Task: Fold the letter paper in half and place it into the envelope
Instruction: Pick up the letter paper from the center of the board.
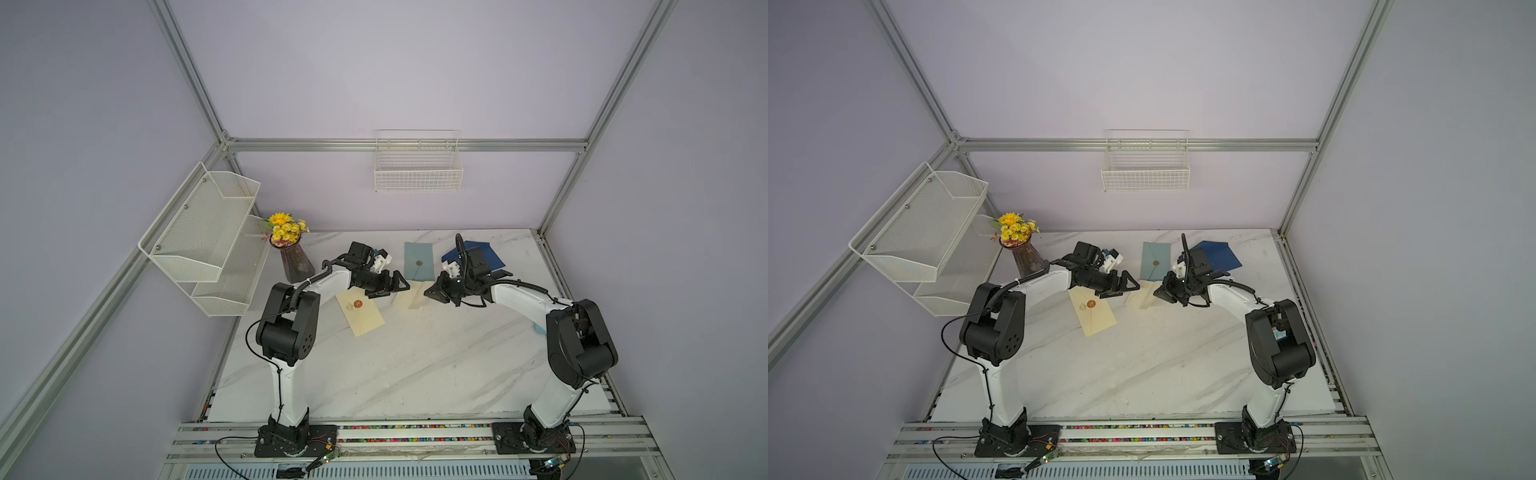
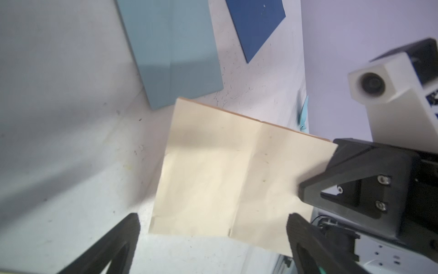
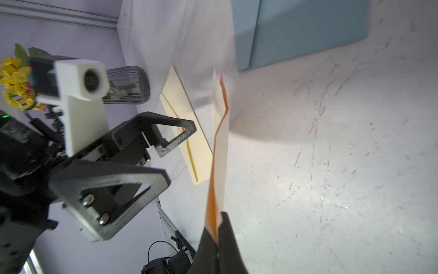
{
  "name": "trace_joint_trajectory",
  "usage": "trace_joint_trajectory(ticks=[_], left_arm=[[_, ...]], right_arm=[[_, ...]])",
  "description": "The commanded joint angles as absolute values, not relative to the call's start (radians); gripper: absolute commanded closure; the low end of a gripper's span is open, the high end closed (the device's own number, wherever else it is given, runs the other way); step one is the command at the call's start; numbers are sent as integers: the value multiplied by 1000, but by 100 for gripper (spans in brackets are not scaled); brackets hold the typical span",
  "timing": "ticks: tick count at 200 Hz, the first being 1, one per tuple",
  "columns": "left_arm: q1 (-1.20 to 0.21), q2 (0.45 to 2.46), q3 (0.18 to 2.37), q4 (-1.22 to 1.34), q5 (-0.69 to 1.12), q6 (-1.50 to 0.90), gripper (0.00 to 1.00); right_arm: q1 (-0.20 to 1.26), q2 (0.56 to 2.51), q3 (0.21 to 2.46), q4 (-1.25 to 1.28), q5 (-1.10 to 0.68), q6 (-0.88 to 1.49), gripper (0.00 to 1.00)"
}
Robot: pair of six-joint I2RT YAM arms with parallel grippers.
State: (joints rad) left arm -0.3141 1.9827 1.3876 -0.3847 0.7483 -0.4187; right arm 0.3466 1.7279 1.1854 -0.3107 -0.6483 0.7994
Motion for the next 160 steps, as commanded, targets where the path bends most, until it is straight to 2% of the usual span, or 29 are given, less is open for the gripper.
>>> trace_joint_trajectory(ticks=[1, 34, 95, 160], left_arm=[[-293, 1957, 1339, -229, 856, -479, 0], [-287, 1978, 1307, -109, 944, -547, 0], [-287, 1944, 1188, 303, 1033, -798, 0], [-288, 1892, 1126, 322, 1043, -813, 1]], right_arm=[[340, 1653, 1163, -287, -739, 788, 100], [340, 1603, 1129, -234, -791, 808, 100], [340, 1647, 1128, -245, -783, 782, 100], [340, 1745, 1208, -242, -771, 785, 100]])
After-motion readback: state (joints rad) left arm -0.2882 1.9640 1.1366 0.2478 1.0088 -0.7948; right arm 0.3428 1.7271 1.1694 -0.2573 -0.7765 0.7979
